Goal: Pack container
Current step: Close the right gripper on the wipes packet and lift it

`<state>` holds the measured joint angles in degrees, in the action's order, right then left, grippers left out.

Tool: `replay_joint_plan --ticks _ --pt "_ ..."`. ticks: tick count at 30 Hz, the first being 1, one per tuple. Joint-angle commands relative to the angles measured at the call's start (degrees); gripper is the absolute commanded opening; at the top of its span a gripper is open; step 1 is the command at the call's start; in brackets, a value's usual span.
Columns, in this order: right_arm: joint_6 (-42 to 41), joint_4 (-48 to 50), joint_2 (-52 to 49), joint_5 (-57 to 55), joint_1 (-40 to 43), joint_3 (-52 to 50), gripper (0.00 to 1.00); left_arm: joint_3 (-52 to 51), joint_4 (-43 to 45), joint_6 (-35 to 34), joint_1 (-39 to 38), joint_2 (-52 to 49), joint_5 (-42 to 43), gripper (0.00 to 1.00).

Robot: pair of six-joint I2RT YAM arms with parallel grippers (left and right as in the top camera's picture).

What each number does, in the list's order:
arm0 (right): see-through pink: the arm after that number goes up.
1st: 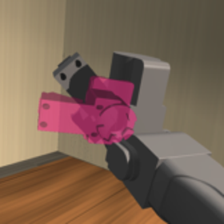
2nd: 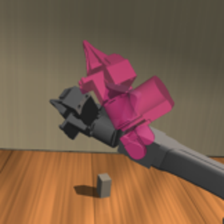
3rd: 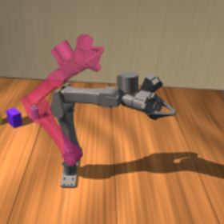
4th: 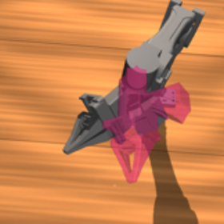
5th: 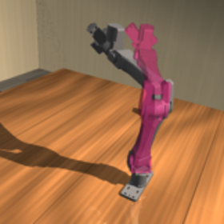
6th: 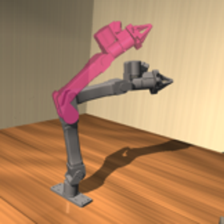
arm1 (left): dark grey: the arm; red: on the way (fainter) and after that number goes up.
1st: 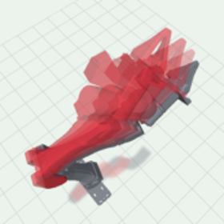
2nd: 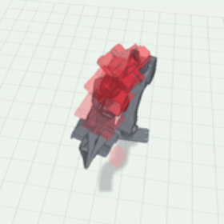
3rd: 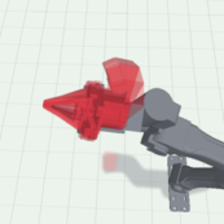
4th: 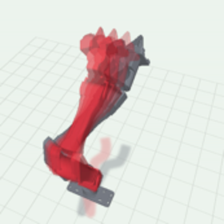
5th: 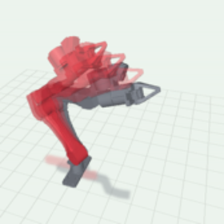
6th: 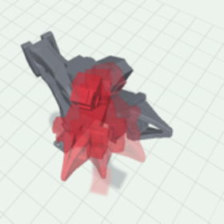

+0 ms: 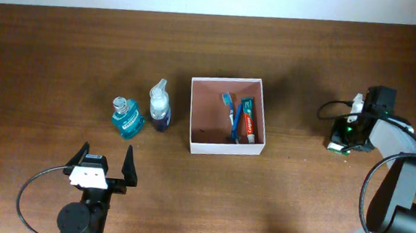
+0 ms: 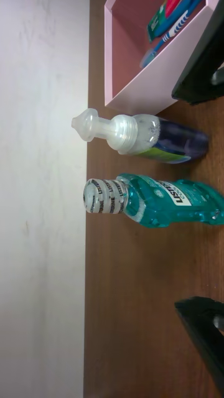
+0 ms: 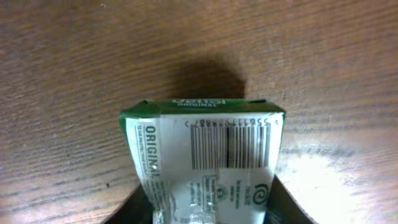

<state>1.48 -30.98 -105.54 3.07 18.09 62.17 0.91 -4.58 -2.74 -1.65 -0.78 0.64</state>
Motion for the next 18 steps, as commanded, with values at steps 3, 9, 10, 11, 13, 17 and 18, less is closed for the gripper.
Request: replay_joint_plan --ticks 3,9,10,11,13,17,18 --pt "-0.24 -1.01 -0.61 -0.26 0.37 0.87 0.16 -0.42 0.02 0.68 -0.22 0.37 0.39 0.99" --pt "-0.42 -5.92 1.16 -0.26 0.35 4.26 0.16 -0.42 0.02 0.68 -0.22 0.37 0.39 0.99" --pt "-0.42 -6.67 1.49 -0.26 0.35 4.72 0.16 -0.42 0.02 0.68 -0.22 0.37 0.39 0.99" --pt "-0.42 -7.02 1.77 -0.26 0.35 4.92 0.16 -0.42 0.02 0.68 -0.22 0.37 0.39 0.99" --pt "-0.42 -7.3 2.27 -0.04 0.31 4.92 0.16 -0.42 0.02 0.68 -0.22 0.37 0.39 0.99" --pt "-0.39 -7.45 2.49 2.14 0.31 4.92 0.12 -0.42 0.02 0.68 -0.22 0.37 0.39 0.99" --pt "-0.42 -7.45 2.49 2.4 0.31 4.92 0.11 -0.42 0.02 0.68 -0.22 0.37 0.39 0.99"
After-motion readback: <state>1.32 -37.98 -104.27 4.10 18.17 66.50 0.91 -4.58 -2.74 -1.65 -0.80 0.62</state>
